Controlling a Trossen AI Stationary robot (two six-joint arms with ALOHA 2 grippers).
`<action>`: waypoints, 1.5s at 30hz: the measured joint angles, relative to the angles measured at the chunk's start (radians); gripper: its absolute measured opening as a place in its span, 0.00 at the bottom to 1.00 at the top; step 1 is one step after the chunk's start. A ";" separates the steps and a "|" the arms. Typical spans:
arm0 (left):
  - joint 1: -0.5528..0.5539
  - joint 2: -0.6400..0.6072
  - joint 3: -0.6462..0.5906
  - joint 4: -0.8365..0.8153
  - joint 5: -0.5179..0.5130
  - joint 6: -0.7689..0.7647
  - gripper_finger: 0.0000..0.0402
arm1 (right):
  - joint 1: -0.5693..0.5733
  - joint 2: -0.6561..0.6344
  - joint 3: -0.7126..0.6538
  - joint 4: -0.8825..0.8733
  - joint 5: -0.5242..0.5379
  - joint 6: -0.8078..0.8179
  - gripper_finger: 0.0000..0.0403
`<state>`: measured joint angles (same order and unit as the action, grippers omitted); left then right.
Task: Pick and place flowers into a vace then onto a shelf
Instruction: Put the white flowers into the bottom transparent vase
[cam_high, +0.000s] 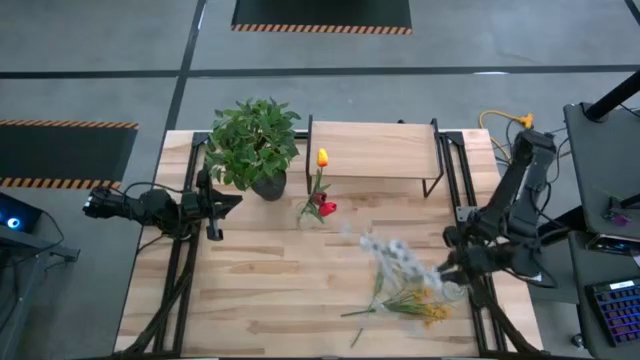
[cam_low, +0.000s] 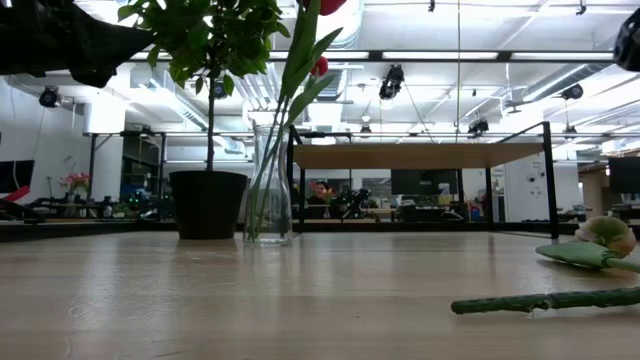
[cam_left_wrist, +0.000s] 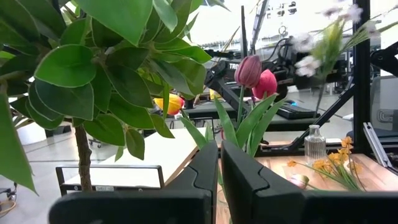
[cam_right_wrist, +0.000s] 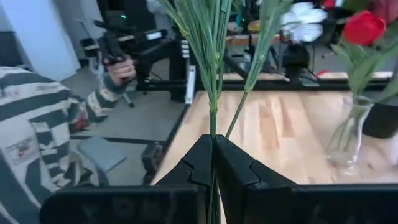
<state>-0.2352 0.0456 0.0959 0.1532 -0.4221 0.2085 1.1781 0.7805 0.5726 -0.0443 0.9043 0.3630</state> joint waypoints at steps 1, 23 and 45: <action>0.000 0.000 0.000 0.000 0.000 0.000 0.01 | 0.029 0.000 0.002 0.000 0.028 -0.002 0.02; 0.000 0.000 0.000 0.000 0.000 -0.001 0.01 | 0.349 0.128 -0.038 -0.003 0.487 0.157 0.02; 0.000 0.000 0.000 -0.001 0.000 -0.001 0.01 | 0.358 0.203 -0.103 -0.002 0.536 0.343 0.02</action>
<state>-0.2348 0.0456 0.0959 0.1524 -0.4221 0.2077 1.5360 0.9832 0.4698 -0.0463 1.4403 0.7058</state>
